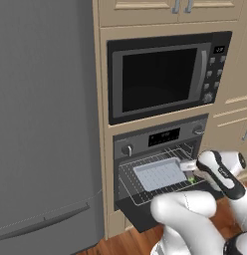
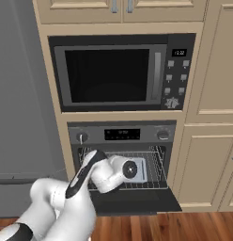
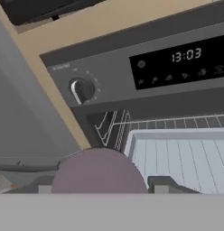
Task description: Place the eggplant on the rack of the oven.
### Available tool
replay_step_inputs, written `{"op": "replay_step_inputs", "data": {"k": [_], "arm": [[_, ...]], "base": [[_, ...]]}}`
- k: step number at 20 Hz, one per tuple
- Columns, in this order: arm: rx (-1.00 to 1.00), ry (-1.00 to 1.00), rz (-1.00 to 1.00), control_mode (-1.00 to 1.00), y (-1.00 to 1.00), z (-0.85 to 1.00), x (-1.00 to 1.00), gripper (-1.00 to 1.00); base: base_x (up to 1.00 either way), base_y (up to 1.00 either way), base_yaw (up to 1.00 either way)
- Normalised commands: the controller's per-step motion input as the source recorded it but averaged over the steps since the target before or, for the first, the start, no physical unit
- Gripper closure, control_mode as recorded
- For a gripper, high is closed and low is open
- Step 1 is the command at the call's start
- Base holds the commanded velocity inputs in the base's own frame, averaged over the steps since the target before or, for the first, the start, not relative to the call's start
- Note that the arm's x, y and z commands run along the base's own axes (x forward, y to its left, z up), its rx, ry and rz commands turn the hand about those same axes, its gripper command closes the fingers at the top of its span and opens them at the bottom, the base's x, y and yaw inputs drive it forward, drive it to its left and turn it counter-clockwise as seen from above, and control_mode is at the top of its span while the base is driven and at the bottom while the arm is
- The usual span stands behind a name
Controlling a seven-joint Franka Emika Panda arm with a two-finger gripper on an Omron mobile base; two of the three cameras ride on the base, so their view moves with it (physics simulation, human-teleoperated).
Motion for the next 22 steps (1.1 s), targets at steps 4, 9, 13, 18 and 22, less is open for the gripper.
{"op": "replay_step_inputs", "data": {"k": [4, 9, 13, 18, 22], "arm": [[0.00, 0.01, 0.00, -1.00, -0.22, -0.44, 0.88, 1.00], [0.00, 0.12, 0.00, -1.00, -0.13, -0.24, 0.48, 1.00], [0.00, 0.16, 0.00, -1.00, -0.04, -0.39, 0.05, 1.00], [0.00, 0.00, 0.00, -1.00, 0.00, -0.19, 0.21, 1.00], [0.00, 0.00, 0.00, -1.00, 0.00, -0.21, 0.28, 1.00]], "base": [[0.00, 0.00, 0.00], [0.00, 0.00, 0.00], [0.00, 0.00, 0.00], [0.00, 0.00, 0.00], [0.00, 0.00, 0.00]]}}
